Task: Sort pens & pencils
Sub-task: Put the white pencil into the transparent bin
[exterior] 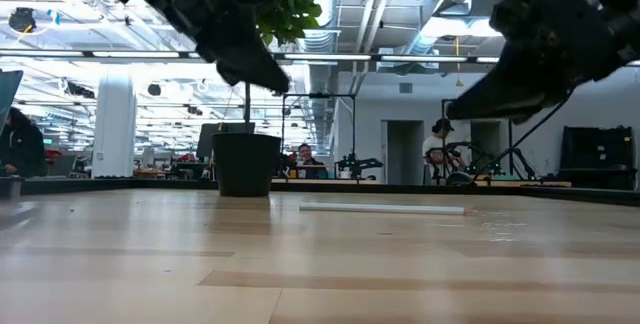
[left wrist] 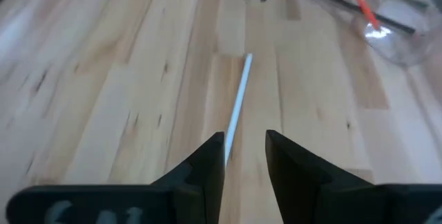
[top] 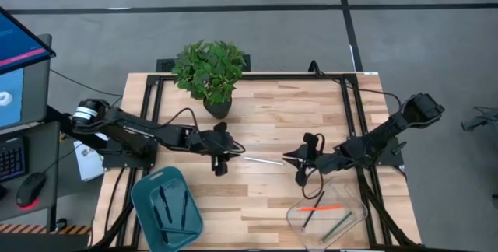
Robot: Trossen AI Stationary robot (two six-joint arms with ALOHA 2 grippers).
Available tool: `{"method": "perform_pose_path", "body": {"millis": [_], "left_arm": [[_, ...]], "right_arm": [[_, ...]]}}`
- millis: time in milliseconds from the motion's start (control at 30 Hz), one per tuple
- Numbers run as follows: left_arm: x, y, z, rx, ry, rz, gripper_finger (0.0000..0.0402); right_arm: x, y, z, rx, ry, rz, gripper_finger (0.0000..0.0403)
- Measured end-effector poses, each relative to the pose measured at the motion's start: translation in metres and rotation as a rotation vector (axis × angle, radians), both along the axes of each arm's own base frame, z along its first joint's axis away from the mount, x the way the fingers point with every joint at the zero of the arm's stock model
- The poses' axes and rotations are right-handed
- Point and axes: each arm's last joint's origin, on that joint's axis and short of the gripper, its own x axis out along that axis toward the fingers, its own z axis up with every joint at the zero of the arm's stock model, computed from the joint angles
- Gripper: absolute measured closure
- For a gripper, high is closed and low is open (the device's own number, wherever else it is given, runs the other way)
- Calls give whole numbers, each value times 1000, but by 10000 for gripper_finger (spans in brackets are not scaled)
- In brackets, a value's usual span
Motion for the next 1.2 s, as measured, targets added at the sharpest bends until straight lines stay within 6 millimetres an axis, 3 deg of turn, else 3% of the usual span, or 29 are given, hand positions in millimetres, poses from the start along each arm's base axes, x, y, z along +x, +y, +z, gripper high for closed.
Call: {"method": "perform_pose_path", "body": {"millis": [367, 800, 1200], "left_arm": [[4, -1, 7, 16, -114, -28, 303], [4, -1, 7, 17, -115, 3, 303], [4, 1, 7, 46, -120, 73, 303]], "right_arm": [[4, -7, -7, 47, 6, -14, 310], [10, -4, -30, 80, 59, -15, 310], [10, -11, -34, 60, 115, 6, 310]]}}
